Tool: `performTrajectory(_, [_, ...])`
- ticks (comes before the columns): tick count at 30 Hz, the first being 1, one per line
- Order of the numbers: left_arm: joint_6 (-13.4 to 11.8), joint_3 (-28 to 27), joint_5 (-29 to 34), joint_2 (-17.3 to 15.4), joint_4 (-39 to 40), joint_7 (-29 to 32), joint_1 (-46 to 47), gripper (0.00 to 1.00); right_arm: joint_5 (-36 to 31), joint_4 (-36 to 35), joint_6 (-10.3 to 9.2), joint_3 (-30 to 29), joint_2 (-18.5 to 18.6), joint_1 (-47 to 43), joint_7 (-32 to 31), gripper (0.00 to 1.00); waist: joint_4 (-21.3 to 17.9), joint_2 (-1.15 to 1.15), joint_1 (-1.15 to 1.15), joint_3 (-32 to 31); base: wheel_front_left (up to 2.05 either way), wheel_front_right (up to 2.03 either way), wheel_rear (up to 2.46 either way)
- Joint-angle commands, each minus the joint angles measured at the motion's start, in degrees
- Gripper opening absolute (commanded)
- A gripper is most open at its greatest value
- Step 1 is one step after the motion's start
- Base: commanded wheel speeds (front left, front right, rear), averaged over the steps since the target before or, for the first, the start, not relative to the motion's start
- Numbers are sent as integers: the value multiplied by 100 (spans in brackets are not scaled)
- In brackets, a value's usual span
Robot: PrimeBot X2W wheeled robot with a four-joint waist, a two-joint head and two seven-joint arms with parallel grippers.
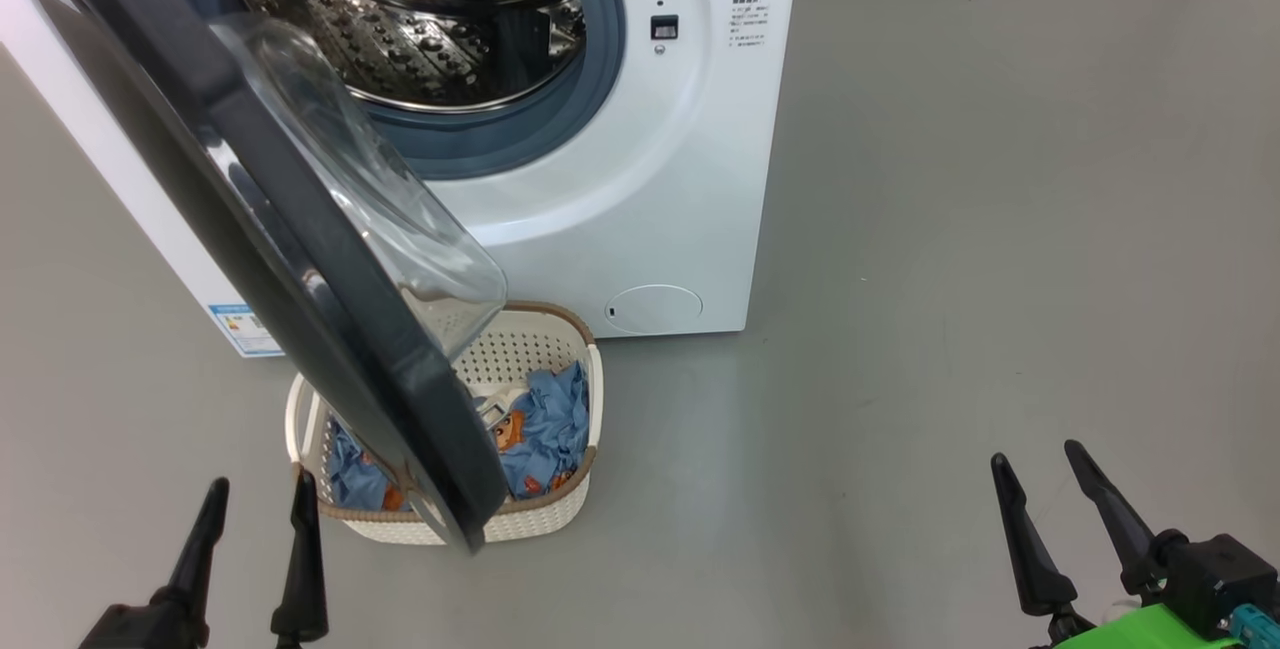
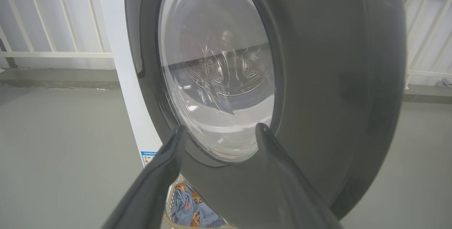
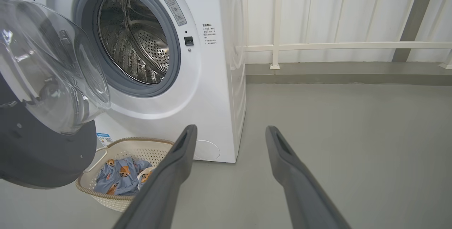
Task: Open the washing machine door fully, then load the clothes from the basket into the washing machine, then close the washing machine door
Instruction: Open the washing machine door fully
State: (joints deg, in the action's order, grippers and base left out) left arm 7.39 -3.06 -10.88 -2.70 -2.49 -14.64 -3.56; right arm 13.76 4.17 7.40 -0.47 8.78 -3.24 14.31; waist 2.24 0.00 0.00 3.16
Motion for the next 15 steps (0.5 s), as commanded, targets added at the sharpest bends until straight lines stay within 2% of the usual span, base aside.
performTrajectory(1, [10, -194, 42, -36, 162, -36, 81, 100, -52, -131, 9, 121, 53, 38, 69, 100, 3, 0, 0, -4, 0, 0, 0])
performTrajectory(15, [10, -21, 30, -23, 158, -36, 0, 100, -62, -45, 9, 105, 41, 42, 69, 100, 52, 0, 0, -14, 0, 0, 0])
